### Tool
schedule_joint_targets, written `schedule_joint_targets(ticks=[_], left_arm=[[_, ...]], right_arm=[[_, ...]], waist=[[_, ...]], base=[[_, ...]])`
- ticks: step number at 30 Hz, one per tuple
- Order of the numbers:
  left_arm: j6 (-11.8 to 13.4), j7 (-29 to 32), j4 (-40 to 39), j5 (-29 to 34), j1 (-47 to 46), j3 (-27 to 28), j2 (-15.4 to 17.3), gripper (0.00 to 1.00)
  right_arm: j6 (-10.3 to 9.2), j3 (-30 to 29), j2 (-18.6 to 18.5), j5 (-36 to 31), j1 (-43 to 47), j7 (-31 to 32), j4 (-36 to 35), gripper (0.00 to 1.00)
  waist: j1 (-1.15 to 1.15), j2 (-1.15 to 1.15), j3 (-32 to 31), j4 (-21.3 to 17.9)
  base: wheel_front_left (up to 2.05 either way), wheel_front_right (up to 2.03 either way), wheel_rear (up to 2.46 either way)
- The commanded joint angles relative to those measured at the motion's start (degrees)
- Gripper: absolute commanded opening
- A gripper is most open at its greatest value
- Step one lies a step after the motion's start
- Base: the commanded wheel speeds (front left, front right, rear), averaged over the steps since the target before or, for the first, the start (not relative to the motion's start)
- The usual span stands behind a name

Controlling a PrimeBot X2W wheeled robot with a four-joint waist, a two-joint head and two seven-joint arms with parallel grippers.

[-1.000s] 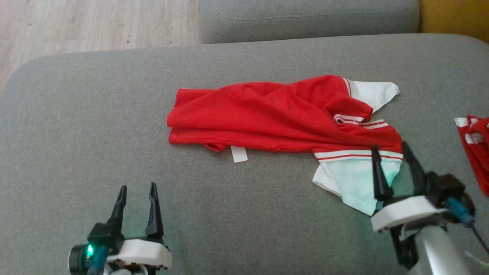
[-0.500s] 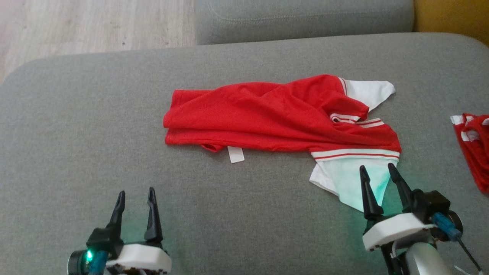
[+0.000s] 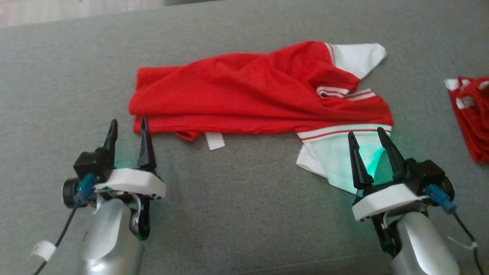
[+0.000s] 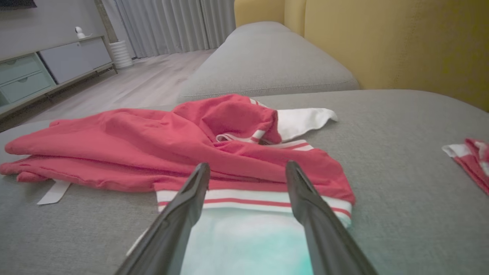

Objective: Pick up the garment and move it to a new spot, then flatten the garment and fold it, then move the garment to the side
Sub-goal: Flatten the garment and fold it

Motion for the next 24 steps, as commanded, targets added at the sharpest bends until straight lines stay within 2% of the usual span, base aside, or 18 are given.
schedule_joint_targets(ticks=[1,13,14,16,20,24], left_arm=[[0.3,-0.46,0.99,-0.06,-1.73,2.86,0.62,1.0],[0.89,-0.46,10.7,3.08,-5.27,8.23,0.72,1.0],[0.91,-0.46,12.04,3.48,-5.25,8.03,0.71,0.81],[0.73,-0.46,14.72,3.83,-5.56,7.64,0.7,0.01],[0.38,-0.46,18.57,4.45,-6.58,6.69,0.67,0.0],[0.89,-0.46,15.81,4.26,-6.09,7.65,0.65,0.0]], right_arm=[[-0.04,1.23,-0.16,0.48,-1.35,-0.56,-1.82,1.0],[-0.04,1.41,-0.25,1.62,-2.62,-0.56,-2.45,1.0],[-0.04,1.44,-0.25,1.68,-2.65,-0.56,-2.45,1.0],[-0.04,1.32,-0.24,1.72,-2.66,-0.56,-2.45,1.0],[-0.04,0.43,-0.24,1.72,-2.38,-0.56,-2.32,1.0],[-0.04,-0.28,-0.23,2.24,-1.5,-0.56,-1.52,1.0]], waist=[[-0.01,0.0,2.24,-2.37],[-0.01,0.0,5.35,-4.92],[-0.01,0.0,5.34,-5.03],[-0.01,0.0,5.28,-5.17],[-0.01,0.0,4.75,-5.01],[-0.01,0.0,3.22,-4.29]], base=[[0.0,0.0,0.0],[0.0,0.0,0.0],[0.0,0.0,0.0],[0.0,0.0,0.0],[0.0,0.0,0.0],[0.0,0.0,0.0]])
